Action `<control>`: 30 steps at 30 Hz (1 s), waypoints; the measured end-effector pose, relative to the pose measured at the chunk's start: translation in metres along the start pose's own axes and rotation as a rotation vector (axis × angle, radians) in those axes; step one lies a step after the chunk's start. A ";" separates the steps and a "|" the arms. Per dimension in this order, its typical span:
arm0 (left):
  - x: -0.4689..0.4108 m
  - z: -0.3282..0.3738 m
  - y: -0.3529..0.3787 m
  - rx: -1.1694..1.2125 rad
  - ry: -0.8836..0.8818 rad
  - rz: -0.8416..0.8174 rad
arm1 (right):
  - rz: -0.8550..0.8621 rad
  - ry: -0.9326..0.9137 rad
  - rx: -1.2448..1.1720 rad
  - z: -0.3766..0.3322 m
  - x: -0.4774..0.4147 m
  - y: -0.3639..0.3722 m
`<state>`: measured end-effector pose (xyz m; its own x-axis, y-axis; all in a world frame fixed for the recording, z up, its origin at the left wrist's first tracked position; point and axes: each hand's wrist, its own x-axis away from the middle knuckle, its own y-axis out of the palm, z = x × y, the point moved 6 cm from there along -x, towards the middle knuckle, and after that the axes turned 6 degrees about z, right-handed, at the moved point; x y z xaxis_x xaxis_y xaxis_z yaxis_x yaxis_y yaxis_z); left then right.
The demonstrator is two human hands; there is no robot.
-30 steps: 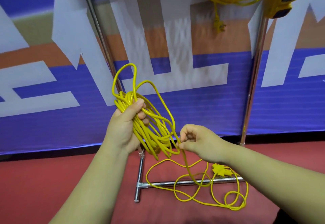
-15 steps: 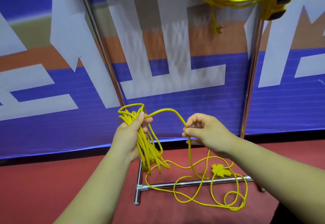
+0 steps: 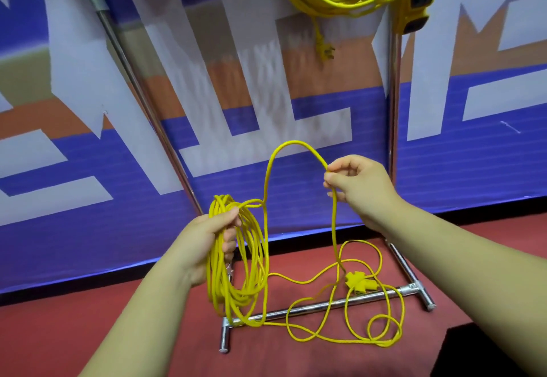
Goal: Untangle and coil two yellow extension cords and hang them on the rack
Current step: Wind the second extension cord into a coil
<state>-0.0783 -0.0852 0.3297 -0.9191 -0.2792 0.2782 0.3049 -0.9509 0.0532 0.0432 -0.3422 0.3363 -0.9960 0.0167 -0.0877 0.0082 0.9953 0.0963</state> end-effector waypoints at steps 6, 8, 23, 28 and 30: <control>0.004 0.007 0.003 0.045 -0.040 -0.077 | 0.073 0.042 0.160 0.024 -0.021 -0.014; 0.003 0.010 0.005 0.119 -0.018 -0.073 | 0.066 0.053 0.226 0.034 -0.022 -0.015; -0.023 0.022 -0.016 0.631 0.153 0.026 | -0.308 -0.081 0.979 0.088 -0.001 0.022; -0.037 0.014 -0.030 0.715 0.154 0.125 | -0.645 -0.130 1.221 0.104 0.032 0.047; -0.042 0.009 -0.038 0.717 0.150 0.190 | -0.752 -0.166 1.254 0.102 0.045 0.058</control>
<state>-0.0495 -0.0366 0.3245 -0.8431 -0.4935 0.2137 0.5018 -0.5791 0.6425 0.0079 -0.2742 0.2365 -0.7800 -0.6064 0.1546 -0.3395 0.2025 -0.9185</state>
